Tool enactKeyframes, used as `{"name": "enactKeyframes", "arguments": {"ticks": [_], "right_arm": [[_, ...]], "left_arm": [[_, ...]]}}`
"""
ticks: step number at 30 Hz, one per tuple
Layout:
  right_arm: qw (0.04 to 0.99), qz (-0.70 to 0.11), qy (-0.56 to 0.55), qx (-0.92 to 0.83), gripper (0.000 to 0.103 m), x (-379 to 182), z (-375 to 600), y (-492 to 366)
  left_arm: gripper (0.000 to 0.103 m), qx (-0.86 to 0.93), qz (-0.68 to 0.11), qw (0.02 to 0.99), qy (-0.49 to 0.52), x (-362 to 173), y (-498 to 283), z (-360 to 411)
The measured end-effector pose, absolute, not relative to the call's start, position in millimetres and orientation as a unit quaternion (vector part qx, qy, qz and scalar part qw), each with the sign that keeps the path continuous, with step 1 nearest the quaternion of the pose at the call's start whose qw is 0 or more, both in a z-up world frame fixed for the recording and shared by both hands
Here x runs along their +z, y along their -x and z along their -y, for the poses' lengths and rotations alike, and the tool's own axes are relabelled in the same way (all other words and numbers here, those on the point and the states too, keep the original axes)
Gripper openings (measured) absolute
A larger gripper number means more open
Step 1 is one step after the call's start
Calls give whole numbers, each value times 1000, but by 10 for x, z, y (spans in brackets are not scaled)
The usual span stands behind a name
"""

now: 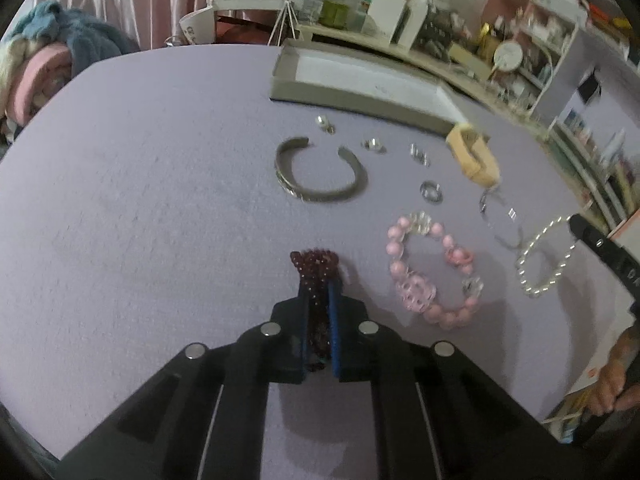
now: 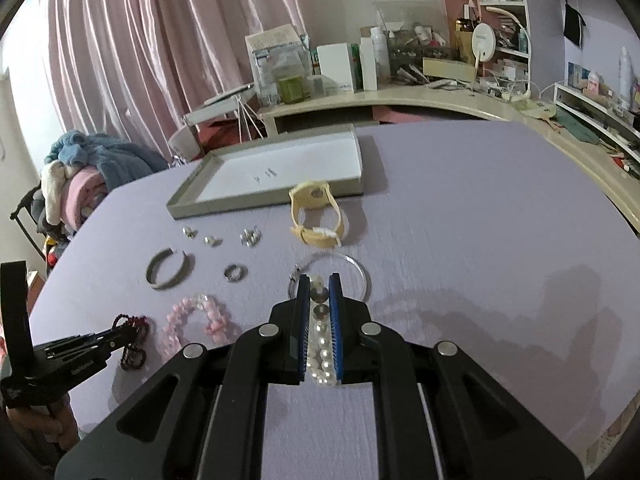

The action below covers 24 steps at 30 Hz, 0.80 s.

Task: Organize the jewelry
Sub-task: 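Grasp the pearl bracelet with the right tool while the left tool grasps the dark red bead necklace, then carry both pieces into the white tray and open both tools to release them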

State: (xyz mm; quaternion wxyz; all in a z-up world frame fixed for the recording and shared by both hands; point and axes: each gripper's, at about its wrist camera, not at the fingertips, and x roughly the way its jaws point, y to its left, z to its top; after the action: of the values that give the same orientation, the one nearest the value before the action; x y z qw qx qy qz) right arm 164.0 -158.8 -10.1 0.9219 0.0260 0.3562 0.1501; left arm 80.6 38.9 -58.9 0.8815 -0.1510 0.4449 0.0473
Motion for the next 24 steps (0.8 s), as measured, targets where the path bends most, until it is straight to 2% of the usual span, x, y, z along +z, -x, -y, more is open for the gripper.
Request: {"name": "enactKeyframes", "arguments": {"ticks": [5, 16, 24], "right_arm": [[930, -331, -41, 157, 10, 118, 1584, -1729], [947, -262, -48, 177, 10, 779, 1569, -2113], [949, -241, -58, 193, 10, 1167, 1458, -2561]], "left_arm": [[8, 20, -409, 898, 160, -233, -788, -514], [8, -10, -318, 943, 96, 889, -1175, -658], [8, -34, -304, 947, 93, 1389, -1769, -752]]}}
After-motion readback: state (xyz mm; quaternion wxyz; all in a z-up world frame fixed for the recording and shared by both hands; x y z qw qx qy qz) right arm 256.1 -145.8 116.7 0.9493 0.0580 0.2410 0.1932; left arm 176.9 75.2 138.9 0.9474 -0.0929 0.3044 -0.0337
